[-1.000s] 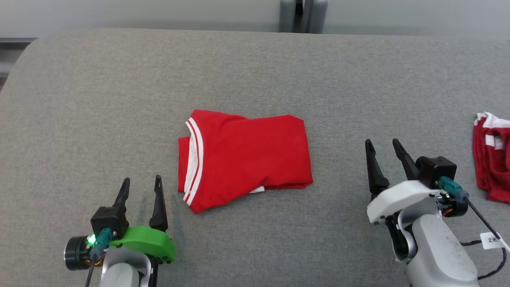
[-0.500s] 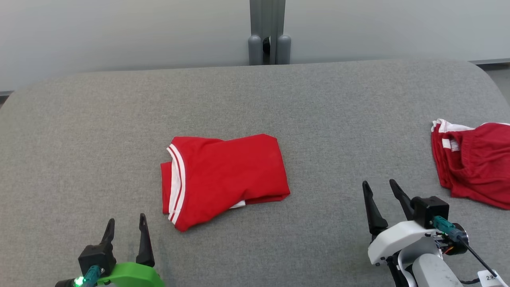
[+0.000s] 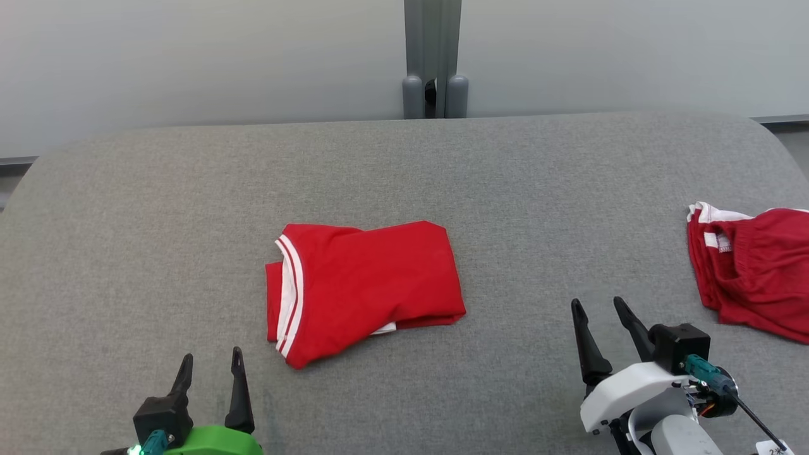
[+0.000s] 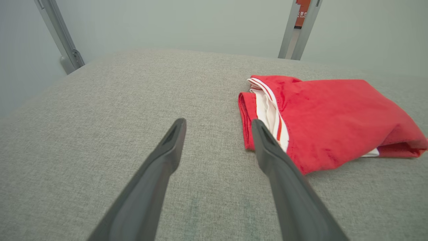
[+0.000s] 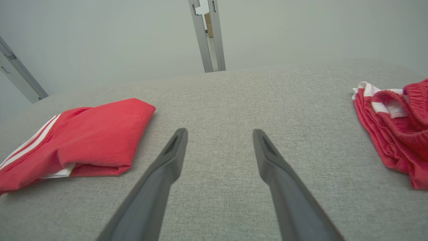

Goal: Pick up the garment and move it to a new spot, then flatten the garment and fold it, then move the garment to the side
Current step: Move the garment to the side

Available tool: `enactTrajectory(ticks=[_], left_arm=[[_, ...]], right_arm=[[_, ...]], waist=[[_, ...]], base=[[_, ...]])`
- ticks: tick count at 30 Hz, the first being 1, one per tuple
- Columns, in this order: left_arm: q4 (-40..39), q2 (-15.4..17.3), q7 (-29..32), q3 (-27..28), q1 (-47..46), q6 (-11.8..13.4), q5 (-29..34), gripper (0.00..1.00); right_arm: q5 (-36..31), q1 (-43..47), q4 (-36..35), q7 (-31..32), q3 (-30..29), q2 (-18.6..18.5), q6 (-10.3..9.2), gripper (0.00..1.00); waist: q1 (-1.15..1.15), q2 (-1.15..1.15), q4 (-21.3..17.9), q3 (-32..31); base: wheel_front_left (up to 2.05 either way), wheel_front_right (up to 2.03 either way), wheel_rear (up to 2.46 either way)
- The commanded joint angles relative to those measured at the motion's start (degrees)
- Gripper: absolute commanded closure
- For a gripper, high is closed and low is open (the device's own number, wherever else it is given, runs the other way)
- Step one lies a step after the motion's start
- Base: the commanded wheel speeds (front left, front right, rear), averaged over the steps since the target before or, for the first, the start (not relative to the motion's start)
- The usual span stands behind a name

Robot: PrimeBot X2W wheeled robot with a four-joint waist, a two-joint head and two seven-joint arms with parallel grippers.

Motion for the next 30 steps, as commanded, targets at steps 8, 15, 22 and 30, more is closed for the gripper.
enactTrajectory(ticks=[8, 15, 22, 30], left_arm=[[-0.16, 0.25, 0.05, -4.29, -3.65, -1.05, -0.23, 0.0], [-0.51, 0.24, 0.05, -7.15, -5.78, -1.38, -1.1, 0.0], [-1.67, 0.18, 0.05, -7.55, -6.37, -1.04, -1.72, 0.0], [-2.87, 0.17, 0.05, -7.94, -7.17, -0.65, -2.35, 0.0]], right_arm=[[3.19, -7.27, 3.91, -0.13, 4.33, -0.15, -0.02, 0.0], [6.48, -14.66, 11.2, -0.14, 4.13, -0.17, -0.01, 0.0], [6.68, -16.63, 16.32, -0.14, 0.85, -0.21, -0.02, 0.0], [9.84, -16.54, 19.16, 0.05, 1.51, 0.05, -0.01, 1.0]], waist=[[0.0, 0.0, 8.06, 5.97], [0.0, 0.0, 17.24, 9.83], [0.0, 0.0, 22.32, 12.49], [0.0, 0.0, 23.1, 13.76]], base=[[0.0, 0.0, 0.0], [0.0, 0.0, 0.0], [0.0, 0.0, 0.0], [0.0, 0.0, 0.0]])
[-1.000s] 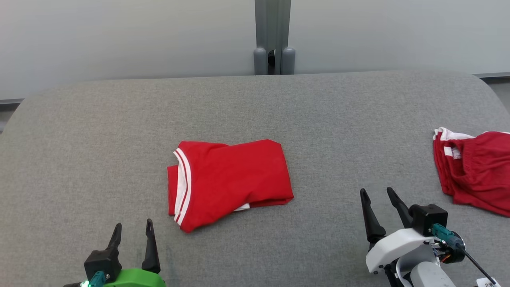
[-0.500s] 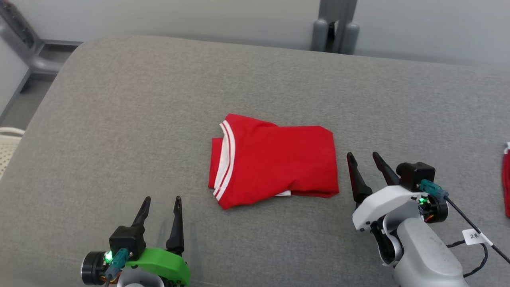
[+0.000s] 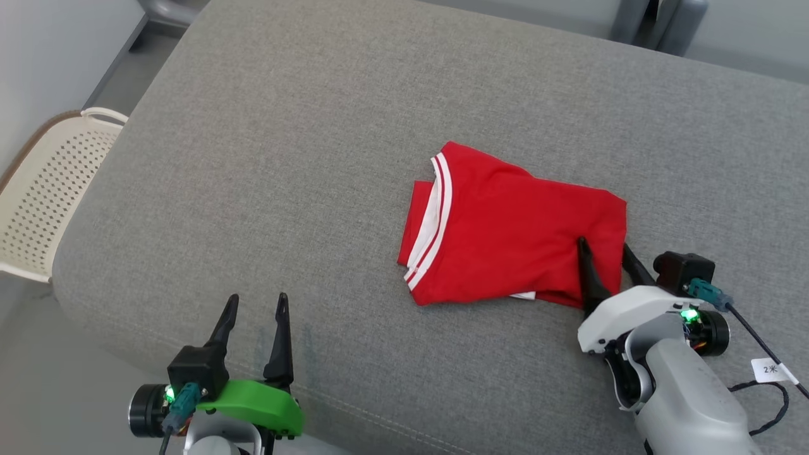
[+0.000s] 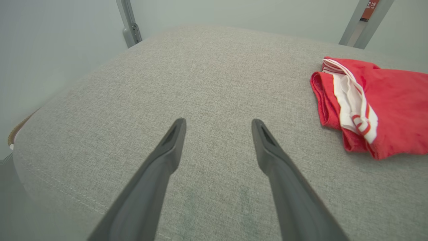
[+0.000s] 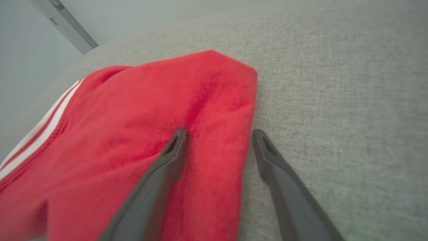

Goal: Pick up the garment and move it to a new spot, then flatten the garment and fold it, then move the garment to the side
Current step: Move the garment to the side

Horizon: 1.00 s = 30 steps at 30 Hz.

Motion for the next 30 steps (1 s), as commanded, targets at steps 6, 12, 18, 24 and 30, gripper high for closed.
enactTrajectory(ticks=[6, 12, 18, 24, 30], left_arm=[[-1.23, 0.12, 0.05, 0.96, -0.27, 0.04, 0.74, 0.0], [-0.48, 0.12, 0.05, 2.24, 0.37, -0.97, 1.87, 0.0], [0.43, 0.13, 0.05, 2.38, -0.28, -1.73, 2.63, 0.0], [1.28, 0.14, 0.05, 2.34, -1.25, -2.44, 2.67, 0.0], [1.62, 0.16, 0.05, 2.11, -2.0, -2.31, 2.33, 0.0]], right_arm=[[2.47, 0.82, -1.46, 0.25, 2.39, 0.25, 0.0, 1.0], [4.18, 1.5, -5.24, 0.19, 4.16, 0.01, -0.01, 1.0], [4.26, 2.39, -7.62, 0.17, 5.4, 0.05, -0.02, 1.0], [3.99, 3.28, -8.34, 0.17, 6.3, 0.11, -0.02, 1.0], [2.2, 4.1, -8.98, 0.17, 7.61, 0.09, -0.03, 1.0]], waist=[[0.0, 0.0, -1.8, 0.61], [0.0, 0.0, -9.84, -1.84], [0.0, 0.0, -21.55, -3.77], [0.0, 0.0, -33.64, -3.84], [0.0, 0.0, -42.4, -3.17]], base=[[0.0, 0.0, 0.0], [0.0, 0.0, 0.0], [0.0, 0.0, 0.0], [0.0, 0.0, 0.0], [0.0, 0.0, 0.0]])
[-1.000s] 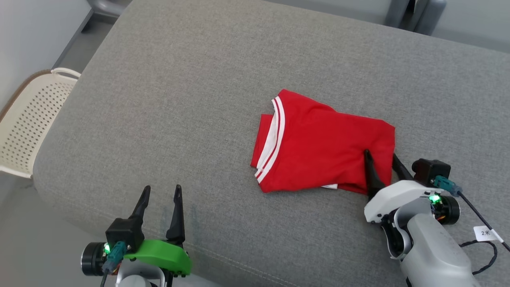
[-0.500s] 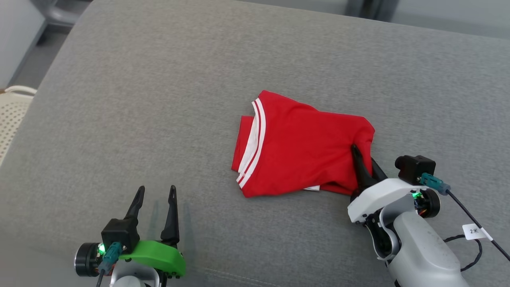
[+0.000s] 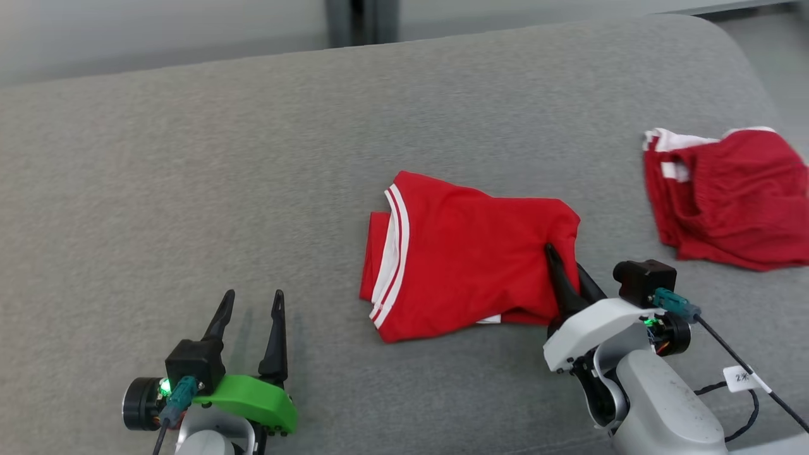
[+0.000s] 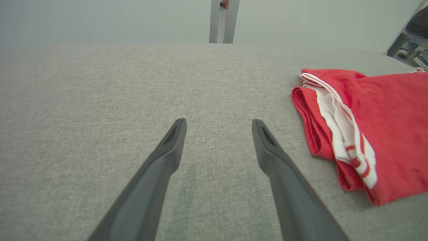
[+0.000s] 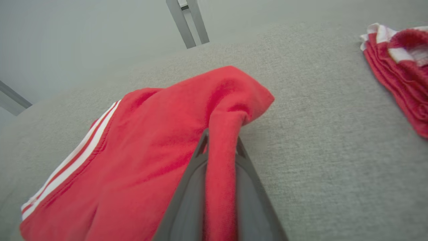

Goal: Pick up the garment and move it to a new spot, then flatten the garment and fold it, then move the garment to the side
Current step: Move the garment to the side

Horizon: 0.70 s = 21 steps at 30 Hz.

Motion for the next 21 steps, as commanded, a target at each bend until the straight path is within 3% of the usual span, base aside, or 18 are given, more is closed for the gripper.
enactTrajectory(ticks=[1, 6, 12, 21], left_arm=[[0.07, 0.27, 0.05, 0.05, -1.04, -0.04, -0.32, 0.0], [0.45, 0.28, 0.05, -0.4, -2.03, -0.37, 0.26, 0.0], [1.22, 0.32, 0.05, 0.18, -2.55, -0.76, 1.9, 0.0], [1.57, 0.3, 0.05, 1.47, -2.78, -1.4, 2.96, 0.0]], right_arm=[[-0.76, 1.0, -0.31, 0.0, -0.24, -0.12, -0.07, 1.0], [-3.17, -0.01, -0.55, 0.0, -0.83, -0.11, -0.07, 1.0], [-9.99, -5.45, 0.65, 0.0, -3.61, -1.17, -0.07, 1.0], [-19.75, -16.73, 11.01, -0.01, -7.0, -13.89, -0.08, 1.0]], waist=[[0.0, 0.0, -13.93, -1.21], [0.0, 0.0, -15.77, 0.3], [0.0, 0.0, -14.52, 2.25], [0.0, 0.0, -8.95, 3.81]], base=[[0.0, 0.0, 0.0], [0.0, 0.0, 0.0], [0.0, 0.0, 0.0], [0.0, 0.0, 0.0]])
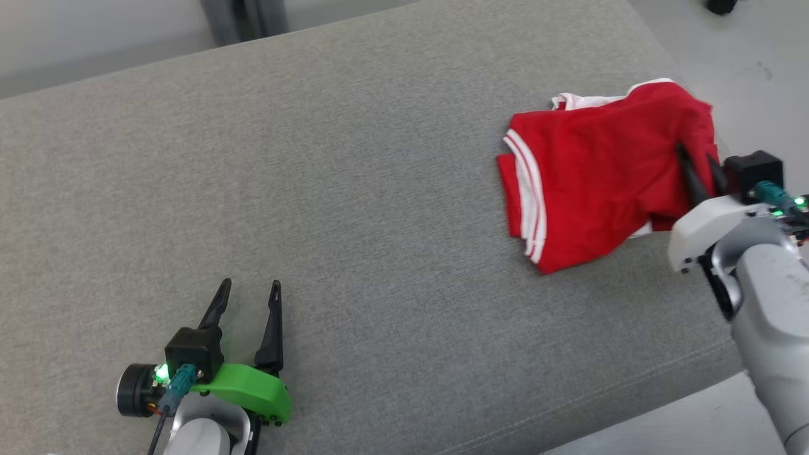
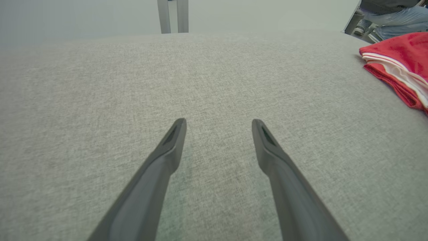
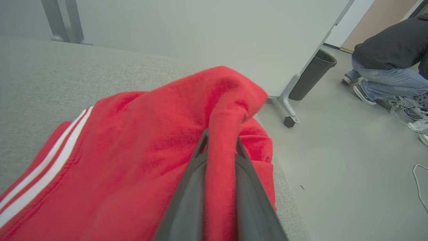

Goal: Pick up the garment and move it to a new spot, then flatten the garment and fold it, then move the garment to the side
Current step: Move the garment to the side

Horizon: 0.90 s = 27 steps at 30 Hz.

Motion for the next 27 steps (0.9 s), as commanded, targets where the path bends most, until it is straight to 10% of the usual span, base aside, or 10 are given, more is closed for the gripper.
enactTrajectory(ticks=[1, 3, 5, 10, 15, 27], left_arm=[[0.1, 0.34, 0.04, 0.29, -0.54, -0.22, 0.16, 0.0], [0.23, 0.33, 0.04, 0.49, -0.69, -0.24, 0.42, 0.0], [0.3, 0.33, 0.04, 0.92, -1.08, -0.25, 0.76, 0.0], [0.17, 0.32, 0.04, 1.49, -1.76, -0.53, 1.46, 0.0], [-0.75, 0.33, 0.04, 1.96, -1.87, 0.17, 0.89, 0.0], [-1.92, 0.31, 0.04, 1.32, -1.79, 1.56, 0.09, 0.0]], right_arm=[[-1.12, -1.76, 1.05, -0.05, -1.29, -1.16, -0.09, 1.0], [-3.2, -3.48, 2.62, -0.07, -4.11, -3.24, -0.09, 0.93], [-5.23, -4.47, 3.54, -0.07, -7.16, -4.05, -0.09, 0.0], [-12.78, -4.76, 1.07, -0.07, -20.99, -3.23, -0.09, 0.0], [-14.99, -2.08, -7.72, -0.07, -26.88, 5.36, -0.09, 0.0], [-2.96, 10.42, -18.8, -0.07, -13.19, 13.37, -0.1, 0.0]], waist=[[0.0, -0.01, 2.88, 1.12], [0.0, -0.01, 4.01, 1.71], [0.0, -0.01, 4.78, 2.3], [0.0, -0.01, 6.11, 3.17], [0.0, -0.01, 7.59, 2.65], [0.0, -0.01, 15.02, -0.94]], base=[[0.0, 0.0, 0.0], [0.0, 0.0, 0.0], [0.0, 0.0, 0.0], [0.0, 0.0, 0.0], [0.0, 0.0, 0.0], [0.0, 0.0, 0.0]])
